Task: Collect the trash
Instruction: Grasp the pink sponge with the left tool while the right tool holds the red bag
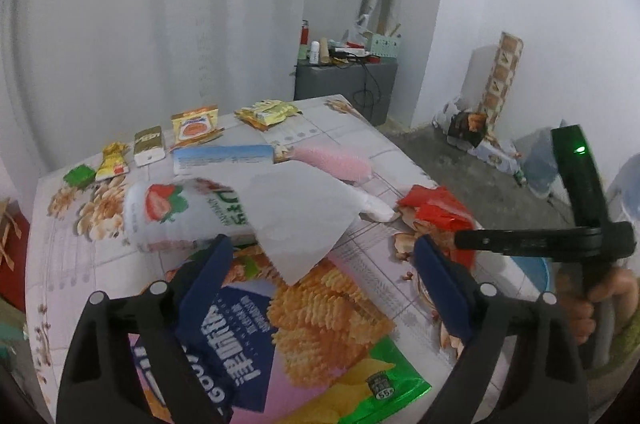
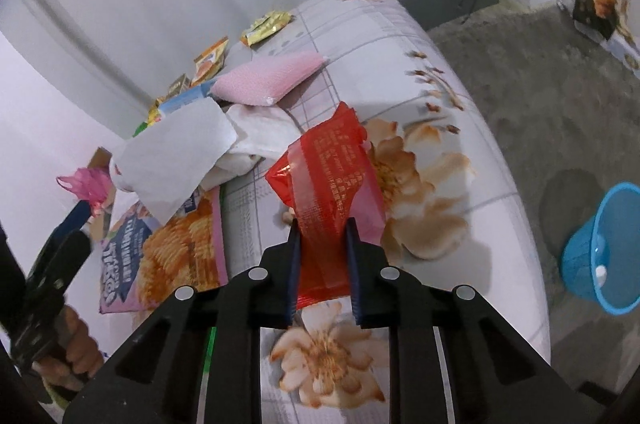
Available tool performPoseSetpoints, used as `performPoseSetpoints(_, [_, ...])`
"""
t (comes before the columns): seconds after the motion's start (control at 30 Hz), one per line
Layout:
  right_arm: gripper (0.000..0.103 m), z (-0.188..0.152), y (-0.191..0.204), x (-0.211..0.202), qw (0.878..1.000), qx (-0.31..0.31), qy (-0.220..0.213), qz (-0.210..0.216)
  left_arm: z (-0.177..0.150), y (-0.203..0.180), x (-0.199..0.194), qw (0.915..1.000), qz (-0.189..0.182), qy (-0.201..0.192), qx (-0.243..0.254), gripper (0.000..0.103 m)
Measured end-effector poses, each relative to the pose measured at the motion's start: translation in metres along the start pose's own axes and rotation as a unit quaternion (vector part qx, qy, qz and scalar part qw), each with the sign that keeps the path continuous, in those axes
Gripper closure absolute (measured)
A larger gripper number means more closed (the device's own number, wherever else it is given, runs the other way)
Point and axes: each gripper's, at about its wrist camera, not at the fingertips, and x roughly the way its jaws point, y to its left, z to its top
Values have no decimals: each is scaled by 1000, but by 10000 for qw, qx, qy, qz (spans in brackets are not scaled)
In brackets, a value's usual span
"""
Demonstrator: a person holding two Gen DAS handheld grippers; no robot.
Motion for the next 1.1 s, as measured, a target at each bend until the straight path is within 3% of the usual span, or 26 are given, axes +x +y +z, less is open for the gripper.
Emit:
performPoseSetpoints(0.23, [85,-5,-13,-3,9998,163,1,150,7,-23,28,9944,542,242,873,32])
performPoseSetpoints(0.33, [85,-6,-19,-3,9996,204,-5,207,20,-23,36,9953,428,355,788,36])
performPoseSetpoints(0.53, [85,-8,-27,-3,9993,231,-32,287,66,-12,58,9973,-30,710,207,37])
performPoseSetpoints(0.63, [85,-8,-30,-2,9990,284,-44,328,88,-17,88,9923,-191,1191,286,37])
performPoseSetpoints(0.73, [85,-7,-34,-1,9989,327,-60,344,103,-30,121,9846,-260,1668,453,36])
performPoseSetpoints(0.87, [85,-7,-40,-1,9985,378,-61,387,109,-58,157,9737,134,1899,1255,36])
performPoseSetpoints(0.9, [85,-7,-41,-1,9984,391,-63,398,108,-65,165,9691,220,1932,1518,36])
performPoseSetpoints(1.0, [85,-6,-44,-2,9983,410,-80,411,96,-83,196,9408,713,2309,2377,35])
performPoseSetpoints(1.1, [85,-6,-46,-2,9980,431,-87,445,91,-86,211,9299,866,2453,2600,35])
